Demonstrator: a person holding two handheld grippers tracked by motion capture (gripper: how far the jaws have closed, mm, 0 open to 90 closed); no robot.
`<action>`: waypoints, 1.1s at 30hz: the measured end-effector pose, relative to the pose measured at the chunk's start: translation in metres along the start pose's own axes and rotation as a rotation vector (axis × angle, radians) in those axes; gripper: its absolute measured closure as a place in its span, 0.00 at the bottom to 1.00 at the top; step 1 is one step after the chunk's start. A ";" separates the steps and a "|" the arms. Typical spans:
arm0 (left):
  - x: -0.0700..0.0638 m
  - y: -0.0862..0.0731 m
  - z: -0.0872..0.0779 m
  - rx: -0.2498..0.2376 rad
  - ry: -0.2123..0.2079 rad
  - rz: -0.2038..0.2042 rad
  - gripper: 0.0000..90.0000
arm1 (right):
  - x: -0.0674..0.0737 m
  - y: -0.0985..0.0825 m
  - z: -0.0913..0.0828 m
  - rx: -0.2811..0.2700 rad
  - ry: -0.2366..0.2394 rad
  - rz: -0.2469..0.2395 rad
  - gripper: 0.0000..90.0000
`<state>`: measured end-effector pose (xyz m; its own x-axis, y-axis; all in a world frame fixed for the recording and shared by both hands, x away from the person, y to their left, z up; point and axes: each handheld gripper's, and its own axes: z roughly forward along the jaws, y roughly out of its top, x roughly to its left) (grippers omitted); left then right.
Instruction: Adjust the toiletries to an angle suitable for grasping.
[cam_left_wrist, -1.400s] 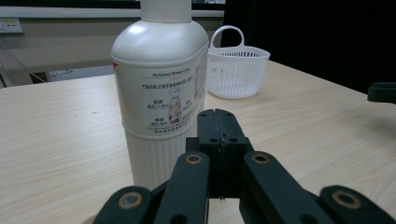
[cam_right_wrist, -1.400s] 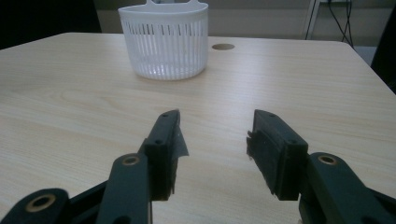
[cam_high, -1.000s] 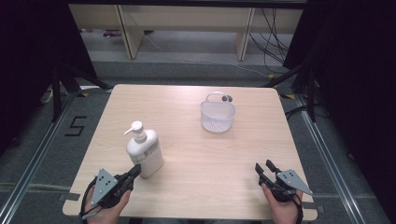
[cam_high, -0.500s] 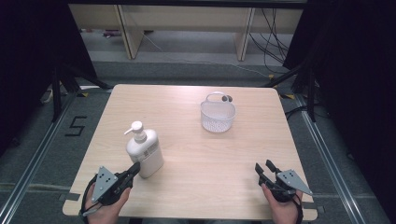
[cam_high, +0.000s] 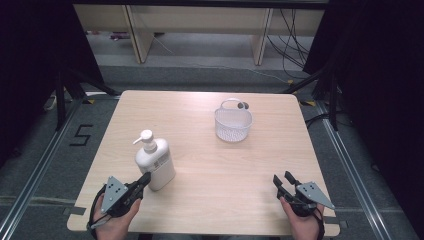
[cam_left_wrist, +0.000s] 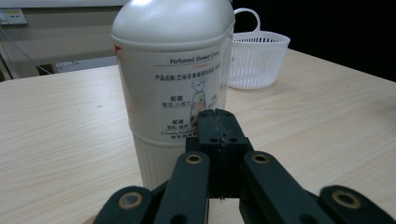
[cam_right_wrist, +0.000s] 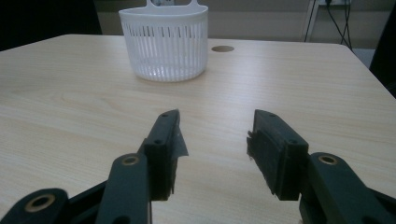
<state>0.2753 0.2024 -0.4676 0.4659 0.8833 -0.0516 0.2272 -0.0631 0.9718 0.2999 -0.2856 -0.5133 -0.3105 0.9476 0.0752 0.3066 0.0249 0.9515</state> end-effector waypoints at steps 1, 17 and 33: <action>0.000 0.000 0.000 0.000 0.000 0.002 1.00 | 0.000 0.000 0.000 0.001 0.005 0.001 0.59; 0.005 0.001 0.003 -0.007 0.019 0.008 1.00 | 0.000 0.000 0.000 -0.003 0.005 -0.005 0.59; 0.021 0.002 0.002 0.013 0.080 -0.002 1.00 | 0.000 0.000 0.000 -0.002 0.004 -0.007 0.59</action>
<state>0.2871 0.2197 -0.4676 0.3956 0.9178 -0.0343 0.2396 -0.0670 0.9685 0.3001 -0.2858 -0.5136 -0.3162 0.9461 0.0702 0.3026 0.0305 0.9526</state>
